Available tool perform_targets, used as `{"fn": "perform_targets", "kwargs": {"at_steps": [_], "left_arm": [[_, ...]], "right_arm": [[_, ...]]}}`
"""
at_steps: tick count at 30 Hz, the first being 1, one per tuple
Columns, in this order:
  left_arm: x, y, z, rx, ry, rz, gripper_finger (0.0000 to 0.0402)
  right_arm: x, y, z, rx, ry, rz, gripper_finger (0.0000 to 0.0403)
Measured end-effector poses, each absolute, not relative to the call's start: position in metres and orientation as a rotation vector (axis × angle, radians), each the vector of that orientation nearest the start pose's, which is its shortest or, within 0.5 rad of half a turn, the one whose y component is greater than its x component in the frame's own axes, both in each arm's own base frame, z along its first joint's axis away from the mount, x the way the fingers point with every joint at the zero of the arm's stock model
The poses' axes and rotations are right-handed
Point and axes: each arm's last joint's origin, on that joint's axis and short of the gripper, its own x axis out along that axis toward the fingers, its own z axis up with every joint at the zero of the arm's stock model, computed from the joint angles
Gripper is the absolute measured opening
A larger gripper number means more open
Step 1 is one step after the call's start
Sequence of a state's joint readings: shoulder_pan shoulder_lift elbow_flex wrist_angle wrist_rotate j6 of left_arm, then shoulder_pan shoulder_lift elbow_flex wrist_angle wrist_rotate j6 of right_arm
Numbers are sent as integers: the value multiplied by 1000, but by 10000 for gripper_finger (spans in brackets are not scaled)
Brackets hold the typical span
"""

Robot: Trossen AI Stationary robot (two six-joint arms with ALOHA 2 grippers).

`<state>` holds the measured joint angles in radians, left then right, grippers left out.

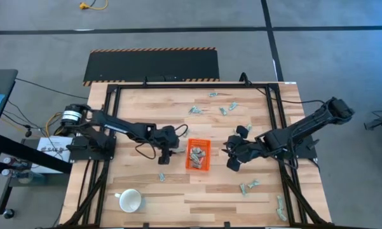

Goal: Pick and place Stevia / Truvia into bins
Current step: Put the stevia packet into the orange bin

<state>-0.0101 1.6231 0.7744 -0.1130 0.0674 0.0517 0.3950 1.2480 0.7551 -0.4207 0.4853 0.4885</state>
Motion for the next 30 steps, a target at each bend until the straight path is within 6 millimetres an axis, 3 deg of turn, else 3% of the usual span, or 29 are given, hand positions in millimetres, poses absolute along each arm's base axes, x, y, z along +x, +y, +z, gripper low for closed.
{"fn": "perform_targets", "kwargs": {"at_steps": [6, 14, 18, 25, 30], "left_arm": [[305, -4, 130, 18, 1009, -88, 155], [305, -1, 128, 53, 1032, 3, 152], [304, -1, 128, 67, 1041, 28, 117], [306, -2, 130, 80, 1011, -14, 14], [306, -3, 131, 102, 1009, -25, 2]], "right_arm": [[225, 79, 217, 65, 768, -291, 121], [225, 79, 217, 65, 769, -290, 121], [225, 79, 217, 65, 768, -290, 117], [225, 79, 217, 68, 766, -290, 116], [225, 79, 217, 67, 766, -290, 116]]}}
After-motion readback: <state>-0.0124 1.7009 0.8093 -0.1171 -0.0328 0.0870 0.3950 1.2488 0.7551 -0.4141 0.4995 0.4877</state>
